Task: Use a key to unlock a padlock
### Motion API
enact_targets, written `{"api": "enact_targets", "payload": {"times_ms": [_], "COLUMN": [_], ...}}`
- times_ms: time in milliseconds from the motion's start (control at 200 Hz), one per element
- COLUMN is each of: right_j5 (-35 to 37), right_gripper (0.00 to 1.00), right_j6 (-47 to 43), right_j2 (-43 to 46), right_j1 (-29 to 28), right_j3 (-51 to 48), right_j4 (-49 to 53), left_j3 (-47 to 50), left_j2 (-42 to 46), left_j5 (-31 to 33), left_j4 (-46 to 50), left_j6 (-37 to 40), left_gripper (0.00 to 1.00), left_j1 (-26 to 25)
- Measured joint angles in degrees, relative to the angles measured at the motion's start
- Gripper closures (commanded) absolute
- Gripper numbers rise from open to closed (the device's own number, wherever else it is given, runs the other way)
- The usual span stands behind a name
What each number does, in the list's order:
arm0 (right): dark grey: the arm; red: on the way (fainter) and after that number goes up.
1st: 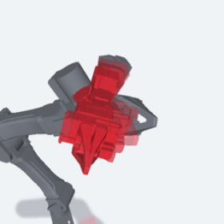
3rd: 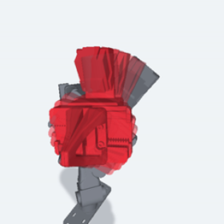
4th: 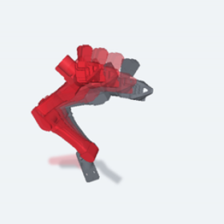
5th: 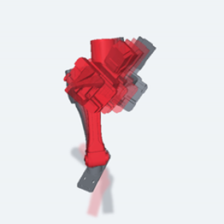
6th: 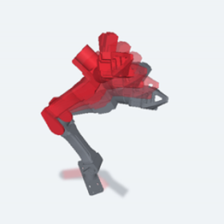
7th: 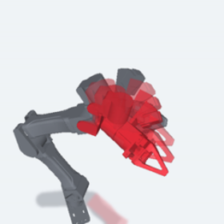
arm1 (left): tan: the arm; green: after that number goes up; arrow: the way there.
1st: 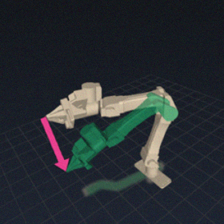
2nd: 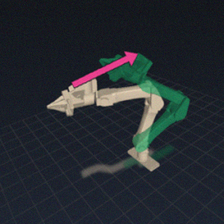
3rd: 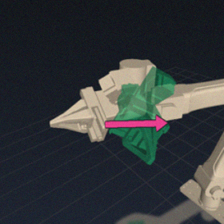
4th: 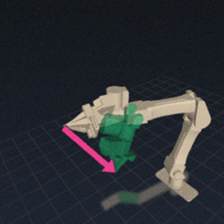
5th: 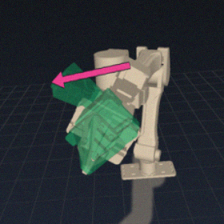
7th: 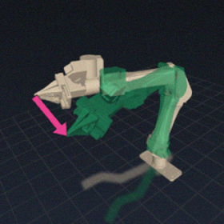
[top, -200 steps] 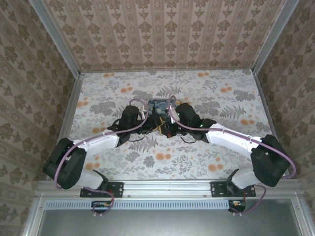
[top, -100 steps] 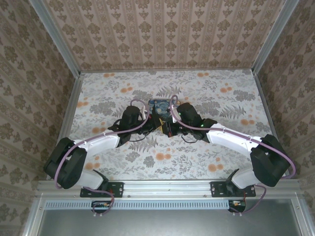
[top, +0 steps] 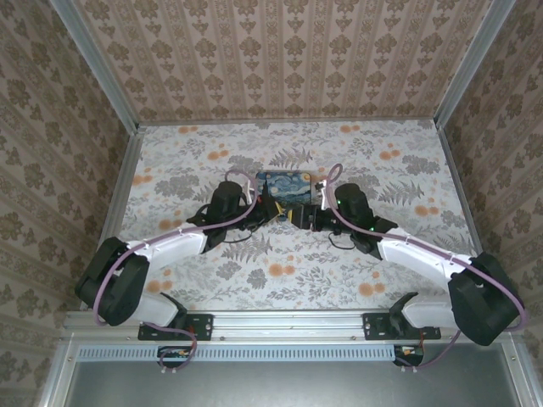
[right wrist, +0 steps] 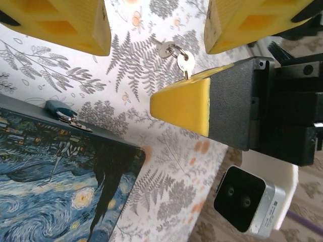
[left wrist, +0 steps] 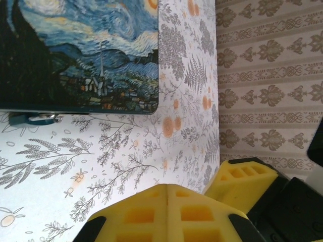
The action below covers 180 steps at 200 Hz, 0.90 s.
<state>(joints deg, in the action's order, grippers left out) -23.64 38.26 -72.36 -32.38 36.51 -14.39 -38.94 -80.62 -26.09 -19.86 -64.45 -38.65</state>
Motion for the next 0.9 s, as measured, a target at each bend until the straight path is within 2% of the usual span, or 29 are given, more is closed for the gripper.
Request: {"api": "enact_targets", "payload": {"times_ms": [310, 605, 725, 900], "right_j5": [-3.8, -5.3, -5.5, -5.6], "right_gripper": [0.45, 0.49, 0.55, 0.71], "right_j6": [5.1, 7.4, 8.3, 9.2], "right_j2": [-2.3, -6.1, -6.8, -9.5], "right_j1": [0.1, 0.1, 0.1, 0.1], "right_j3": [-1.9, -1.9, -1.8, -1.7], "right_j4": [-12.4, -17.0, -18.6, -20.1], "left_j3": [-2.6, -2.9, -3.5, -4.1], "left_j2": [-0.1, -1.6, -2.2, -2.2], "left_j5": [0.8, 1.0, 1.1, 1.5], "left_j4": [-3.0, -4.2, -4.3, -4.7], "left_j6": [-0.5, -1.6, -1.6, -1.9], "left_gripper": [1.0, 1.0, 1.0, 1.0], "left_j1": [0.0, -0.8, -0.8, -1.1]}}
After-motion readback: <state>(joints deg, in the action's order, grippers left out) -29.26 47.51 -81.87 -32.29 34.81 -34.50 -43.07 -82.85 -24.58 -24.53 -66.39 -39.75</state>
